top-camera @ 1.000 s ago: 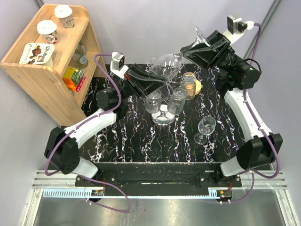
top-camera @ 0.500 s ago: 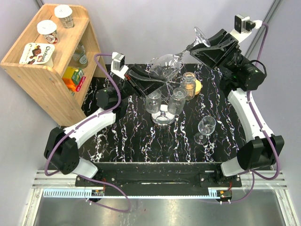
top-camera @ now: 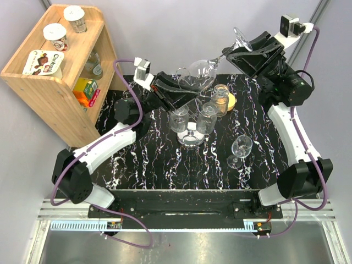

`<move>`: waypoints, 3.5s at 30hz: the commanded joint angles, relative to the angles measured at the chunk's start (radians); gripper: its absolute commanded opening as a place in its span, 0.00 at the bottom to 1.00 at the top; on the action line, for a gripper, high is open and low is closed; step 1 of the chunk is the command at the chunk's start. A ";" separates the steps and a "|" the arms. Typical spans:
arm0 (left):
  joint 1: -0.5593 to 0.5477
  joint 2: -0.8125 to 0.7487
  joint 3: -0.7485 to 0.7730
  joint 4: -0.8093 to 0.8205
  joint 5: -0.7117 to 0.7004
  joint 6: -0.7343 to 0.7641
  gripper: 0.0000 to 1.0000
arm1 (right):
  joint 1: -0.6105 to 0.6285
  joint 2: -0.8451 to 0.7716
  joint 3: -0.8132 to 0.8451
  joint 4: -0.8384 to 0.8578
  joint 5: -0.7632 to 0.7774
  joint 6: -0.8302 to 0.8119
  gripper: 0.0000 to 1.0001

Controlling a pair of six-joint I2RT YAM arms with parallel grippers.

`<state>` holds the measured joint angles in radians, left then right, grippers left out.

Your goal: Place the wine glass upside down on the wine glass rack

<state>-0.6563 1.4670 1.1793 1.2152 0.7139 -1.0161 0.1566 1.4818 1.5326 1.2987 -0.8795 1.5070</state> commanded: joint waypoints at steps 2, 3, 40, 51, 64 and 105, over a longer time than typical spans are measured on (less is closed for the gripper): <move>-0.043 0.041 -0.001 -0.328 0.234 0.066 0.00 | 0.015 -0.031 0.101 0.050 0.076 0.047 0.42; -0.048 0.041 0.003 -0.368 0.237 0.089 0.00 | 0.015 -0.029 0.109 0.047 0.074 0.048 0.42; -0.088 0.049 0.054 -0.709 0.251 0.358 0.45 | 0.014 -0.061 0.178 -0.099 -0.004 0.016 0.00; -0.039 0.015 0.059 -0.663 0.272 0.323 0.59 | 0.009 -0.077 0.227 -0.245 -0.078 -0.080 0.00; 0.000 -0.017 0.250 -0.822 0.321 0.381 0.58 | 0.001 -0.095 0.270 -0.420 -0.130 -0.212 0.00; 0.040 0.181 0.844 -1.231 0.363 0.571 0.99 | 0.115 -0.092 0.314 -1.260 -0.200 -1.057 0.00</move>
<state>-0.5949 1.6581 1.9728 -0.0589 1.0874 -0.4290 0.2504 1.3834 1.8023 0.0895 -1.1328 0.5446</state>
